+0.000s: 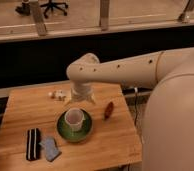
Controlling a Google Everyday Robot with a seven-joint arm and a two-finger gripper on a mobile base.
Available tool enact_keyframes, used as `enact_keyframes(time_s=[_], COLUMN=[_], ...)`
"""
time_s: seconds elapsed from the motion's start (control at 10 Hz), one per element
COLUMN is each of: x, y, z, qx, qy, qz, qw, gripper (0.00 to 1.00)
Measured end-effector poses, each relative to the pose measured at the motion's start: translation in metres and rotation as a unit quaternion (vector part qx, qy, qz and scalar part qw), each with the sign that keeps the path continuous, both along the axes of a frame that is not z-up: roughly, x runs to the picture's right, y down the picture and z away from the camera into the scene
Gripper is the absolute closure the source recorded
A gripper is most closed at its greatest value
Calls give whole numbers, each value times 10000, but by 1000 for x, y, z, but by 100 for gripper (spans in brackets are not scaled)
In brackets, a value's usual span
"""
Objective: Place the ceramic cup in the ceramic bowl
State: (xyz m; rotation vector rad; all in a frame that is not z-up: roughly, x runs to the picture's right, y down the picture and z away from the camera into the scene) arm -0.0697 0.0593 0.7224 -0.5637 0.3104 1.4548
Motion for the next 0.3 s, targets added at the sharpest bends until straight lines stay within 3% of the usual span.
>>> enact_keyframes(time_s=[0.3], x=[42], y=[-48], z=[16], qx=[336], qy=[479], qz=[534], qw=[9969], gripper=[20])
